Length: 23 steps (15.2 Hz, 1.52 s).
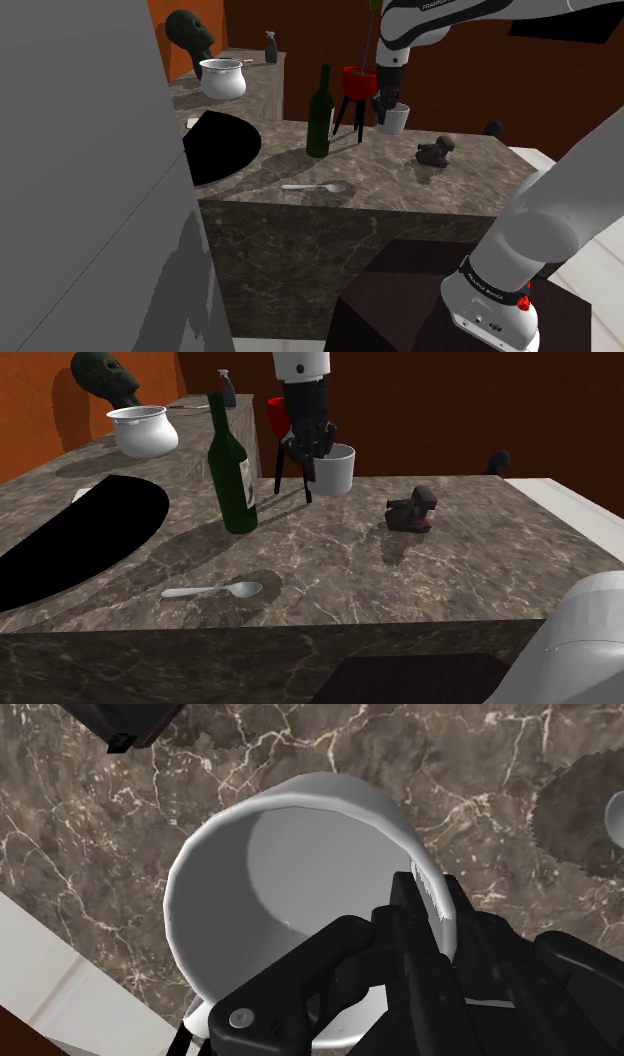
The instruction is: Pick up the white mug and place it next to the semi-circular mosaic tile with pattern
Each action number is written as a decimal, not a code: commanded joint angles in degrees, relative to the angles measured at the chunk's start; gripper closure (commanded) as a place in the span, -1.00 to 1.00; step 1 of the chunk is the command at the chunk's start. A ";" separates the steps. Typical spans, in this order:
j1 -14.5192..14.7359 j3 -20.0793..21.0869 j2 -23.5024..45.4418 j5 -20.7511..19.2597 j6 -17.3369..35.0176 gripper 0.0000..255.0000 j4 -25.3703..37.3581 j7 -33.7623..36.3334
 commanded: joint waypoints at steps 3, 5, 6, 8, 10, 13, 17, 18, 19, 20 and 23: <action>2.38 2.89 3.40 1.76 -0.94 1.00 3.92 4.47; 3.53 4.23 5.44 2.52 -1.29 1.00 6.14 6.62; 4.09 4.88 6.53 2.87 -1.49 1.00 7.35 7.67; 5.20 6.11 8.82 3.51 -1.96 1.00 9.98 9.75; 6.30 7.26 11.28 4.05 -2.53 1.00 12.89 11.78; 7.89 8.86 15.27 4.70 -3.60 1.00 17.80 14.75; 8.76 9.65 17.83 4.97 -2.83 1.00 19.53 16.37; 8.76 9.65 17.96 4.97 -2.08 1.00 18.91 16.39; 8.76 9.65 18.09 4.97 -1.34 1.00 18.30 16.41; 8.75 9.65 18.24 4.97 -0.61 1.00 17.71 16.43; 8.74 9.64 18.74 4.97 1.59 1.00 16.01 16.48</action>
